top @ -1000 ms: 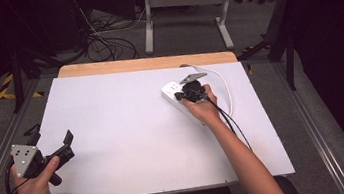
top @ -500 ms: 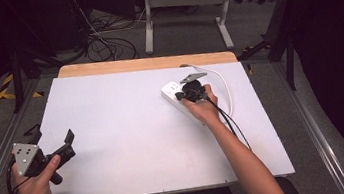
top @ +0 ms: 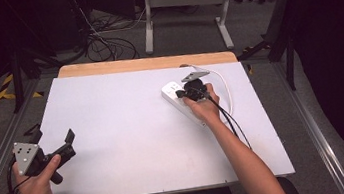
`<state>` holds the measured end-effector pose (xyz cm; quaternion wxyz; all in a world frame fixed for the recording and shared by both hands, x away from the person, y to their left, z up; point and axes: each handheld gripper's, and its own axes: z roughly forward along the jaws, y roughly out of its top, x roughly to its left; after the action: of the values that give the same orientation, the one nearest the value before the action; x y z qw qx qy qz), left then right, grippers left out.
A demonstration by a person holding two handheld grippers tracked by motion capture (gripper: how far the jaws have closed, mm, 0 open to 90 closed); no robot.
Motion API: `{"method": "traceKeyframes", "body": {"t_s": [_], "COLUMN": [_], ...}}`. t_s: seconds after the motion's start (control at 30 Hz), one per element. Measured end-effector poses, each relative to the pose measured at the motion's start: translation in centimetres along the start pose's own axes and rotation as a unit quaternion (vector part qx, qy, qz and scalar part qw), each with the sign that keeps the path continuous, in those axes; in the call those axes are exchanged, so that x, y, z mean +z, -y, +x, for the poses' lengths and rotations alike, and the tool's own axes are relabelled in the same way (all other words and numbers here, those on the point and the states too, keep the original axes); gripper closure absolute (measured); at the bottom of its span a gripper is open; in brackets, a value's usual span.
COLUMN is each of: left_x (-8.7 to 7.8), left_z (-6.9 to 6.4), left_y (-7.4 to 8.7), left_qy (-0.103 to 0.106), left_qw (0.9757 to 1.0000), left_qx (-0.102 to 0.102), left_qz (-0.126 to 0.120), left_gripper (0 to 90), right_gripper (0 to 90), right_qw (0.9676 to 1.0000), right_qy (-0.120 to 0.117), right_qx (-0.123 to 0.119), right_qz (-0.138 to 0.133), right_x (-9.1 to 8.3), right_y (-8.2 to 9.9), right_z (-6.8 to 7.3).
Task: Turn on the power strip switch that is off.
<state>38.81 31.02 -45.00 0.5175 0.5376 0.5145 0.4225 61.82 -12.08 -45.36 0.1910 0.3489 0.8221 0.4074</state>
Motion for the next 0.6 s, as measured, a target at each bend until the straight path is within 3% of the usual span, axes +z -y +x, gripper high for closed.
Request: {"method": "traceKeyframes", "body": {"t_s": [0.23, 0.6], "left_x": [0.2, 1.2], "left_z": [-0.1, -0.4], "left_y": [-0.1, -0.2], "left_qy": [0.003, 0.017], "left_qw": [1.0, 0.9999], "left_qx": [0.001, 0.001], "left_qz": [0.0, 0.001], "left_gripper": [3.9, 3.9], "right_gripper": [90.0, 90.0], "right_qw": [0.9999, 0.9988], "right_qy": [-0.004, 0.0], "right_qx": [-0.009, 0.002], "right_qz": [-0.011, -0.048], "right_x": [-0.9, -3.2], "right_y": [-0.4, -0.4], "right_z": [0.4, 0.2]}}
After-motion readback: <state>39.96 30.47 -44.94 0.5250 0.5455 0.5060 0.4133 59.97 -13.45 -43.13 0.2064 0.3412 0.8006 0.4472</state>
